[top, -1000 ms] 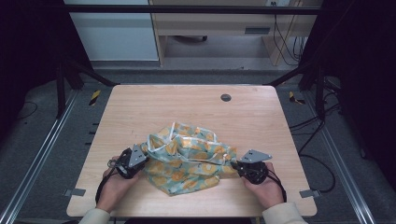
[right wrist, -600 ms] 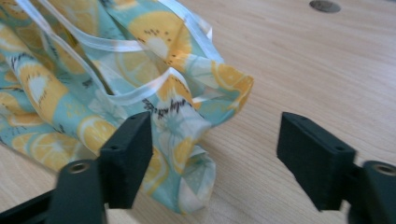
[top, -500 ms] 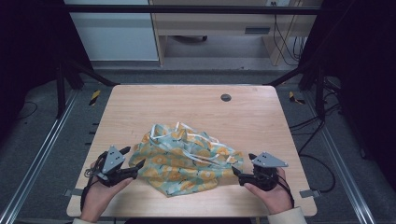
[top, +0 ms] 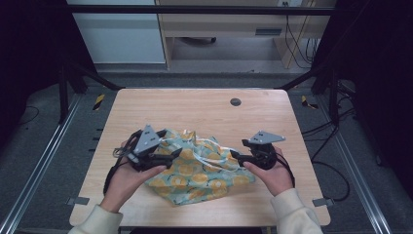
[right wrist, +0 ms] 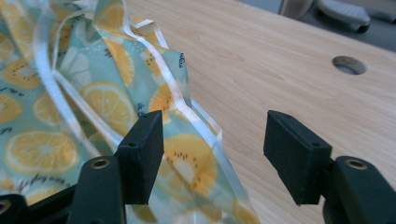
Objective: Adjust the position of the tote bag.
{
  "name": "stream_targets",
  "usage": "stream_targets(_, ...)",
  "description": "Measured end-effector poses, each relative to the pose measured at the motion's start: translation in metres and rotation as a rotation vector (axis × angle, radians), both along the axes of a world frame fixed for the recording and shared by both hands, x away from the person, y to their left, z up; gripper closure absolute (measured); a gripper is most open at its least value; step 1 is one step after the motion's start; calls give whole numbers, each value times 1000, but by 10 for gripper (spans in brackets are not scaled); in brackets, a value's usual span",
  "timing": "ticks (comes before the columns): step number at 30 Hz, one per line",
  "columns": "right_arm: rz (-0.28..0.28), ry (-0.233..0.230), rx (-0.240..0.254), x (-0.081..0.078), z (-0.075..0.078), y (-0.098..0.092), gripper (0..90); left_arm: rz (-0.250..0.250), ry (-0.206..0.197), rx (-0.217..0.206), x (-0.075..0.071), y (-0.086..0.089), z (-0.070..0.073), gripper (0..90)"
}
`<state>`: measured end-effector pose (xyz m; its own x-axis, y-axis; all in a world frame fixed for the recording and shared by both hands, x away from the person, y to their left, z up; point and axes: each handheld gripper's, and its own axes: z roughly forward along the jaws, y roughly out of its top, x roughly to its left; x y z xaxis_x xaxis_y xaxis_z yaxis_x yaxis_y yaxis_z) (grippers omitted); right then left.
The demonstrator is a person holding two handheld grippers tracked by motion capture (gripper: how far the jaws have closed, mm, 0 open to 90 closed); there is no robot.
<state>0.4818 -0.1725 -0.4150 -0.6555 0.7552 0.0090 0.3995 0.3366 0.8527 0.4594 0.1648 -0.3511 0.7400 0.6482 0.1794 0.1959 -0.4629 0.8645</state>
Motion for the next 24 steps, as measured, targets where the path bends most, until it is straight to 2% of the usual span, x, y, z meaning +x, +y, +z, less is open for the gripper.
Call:
stream_targets(1,5,14,-1,5,-2,3,378,-5,10,5,5,-8,0,229)
stream_targets(3,21,48,-2,12,-9,8,354,-10,32,50,16,-19,-4,217)
stream_targets(4,33,67,-8,15,-12,10,334,-16,58,70,21,-23,-7,202)
stream_targets(6,62,114,-20,18,-20,14,334,-8,80,82,27,-26,-14,213)
stream_targets(7,70,126,-26,18,-22,15,371,-10,97,86,28,-26,-17,233)
stream_targets(10,105,128,-30,15,-26,14,612,-28,120,94,27,-24,-25,365)
stream_targets(12,123,121,-38,12,-26,13,743,-38,119,98,25,-23,-29,515)
stream_targets(13,129,123,-45,10,-26,13,800,-37,113,108,24,-23,-30,559)
stream_targets(14,122,106,-50,8,-24,12,835,-27,91,117,22,-22,-30,609)
stream_targets(16,105,62,-27,4,-19,10,886,-20,71,93,19,-20,-29,724)
stream_targets(18,104,14,-10,-2,-11,9,900,-17,56,72,15,-19,-28,836)
stream_targets(21,108,-35,-1,-12,1,9,900,-6,0,54,5,-13,-24,866)
stream_targets(24,126,-95,17,-28,14,9,900,-5,-73,-5,-11,-1,-21,862)
